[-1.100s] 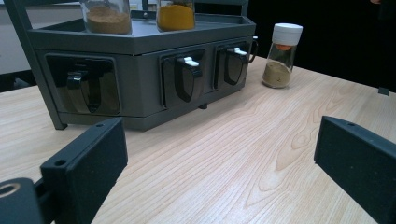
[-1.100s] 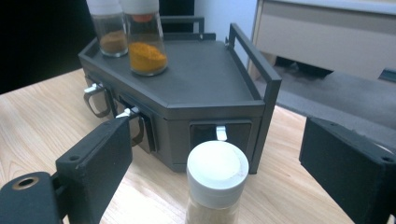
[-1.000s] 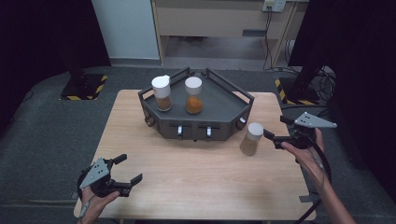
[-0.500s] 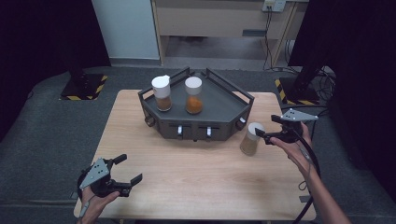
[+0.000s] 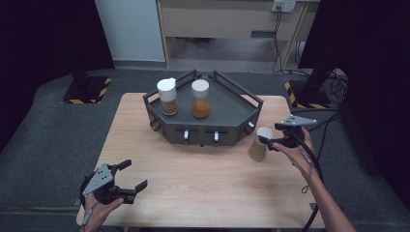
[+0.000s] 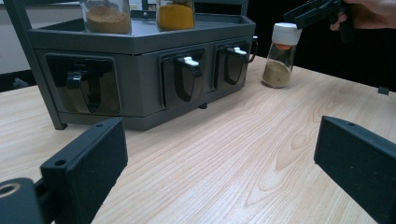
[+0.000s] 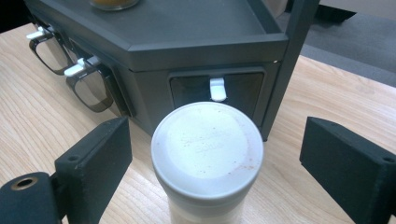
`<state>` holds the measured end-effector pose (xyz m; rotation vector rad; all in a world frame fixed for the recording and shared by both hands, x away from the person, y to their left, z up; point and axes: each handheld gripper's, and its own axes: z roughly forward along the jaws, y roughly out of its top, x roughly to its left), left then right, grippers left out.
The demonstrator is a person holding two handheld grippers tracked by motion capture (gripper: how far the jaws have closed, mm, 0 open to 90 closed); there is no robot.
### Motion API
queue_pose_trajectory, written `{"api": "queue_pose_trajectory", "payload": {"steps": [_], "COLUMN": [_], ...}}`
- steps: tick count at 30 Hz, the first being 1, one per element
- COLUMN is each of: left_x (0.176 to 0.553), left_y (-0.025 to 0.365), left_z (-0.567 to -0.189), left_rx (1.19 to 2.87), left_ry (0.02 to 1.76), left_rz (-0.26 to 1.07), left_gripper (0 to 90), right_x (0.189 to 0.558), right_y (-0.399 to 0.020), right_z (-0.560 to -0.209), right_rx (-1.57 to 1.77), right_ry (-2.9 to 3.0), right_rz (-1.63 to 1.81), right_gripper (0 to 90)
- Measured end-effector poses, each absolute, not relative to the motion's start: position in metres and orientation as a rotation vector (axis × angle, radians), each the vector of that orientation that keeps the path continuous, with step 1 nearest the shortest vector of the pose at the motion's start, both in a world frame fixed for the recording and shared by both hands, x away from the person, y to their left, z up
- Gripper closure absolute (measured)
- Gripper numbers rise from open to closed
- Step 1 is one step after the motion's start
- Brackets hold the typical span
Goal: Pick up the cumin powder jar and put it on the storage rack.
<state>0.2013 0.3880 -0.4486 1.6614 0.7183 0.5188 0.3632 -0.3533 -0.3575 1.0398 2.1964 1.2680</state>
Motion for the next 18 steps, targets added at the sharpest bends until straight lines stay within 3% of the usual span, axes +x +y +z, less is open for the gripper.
{"api": "queue_pose_trajectory", "payload": {"steps": [7, 18], "left_x": [0.201, 0.201], "left_y": [0.388, 0.388], "left_z": [-0.449, -0.449], "left_rx": [1.661, 1.66], "left_ry": [0.718, 0.718], "left_rz": [0.519, 0.519], "left_gripper": [1.6, 1.7], "right_x": [0.368, 0.374], "right_y": [-0.346, -0.343], "right_z": [-0.363, -0.369], "right_rx": [1.046, 1.046], "right_ry": [2.22, 2.251], "right_rz": [1.237, 1.213], "right_gripper": [12.0, 29.7]}}
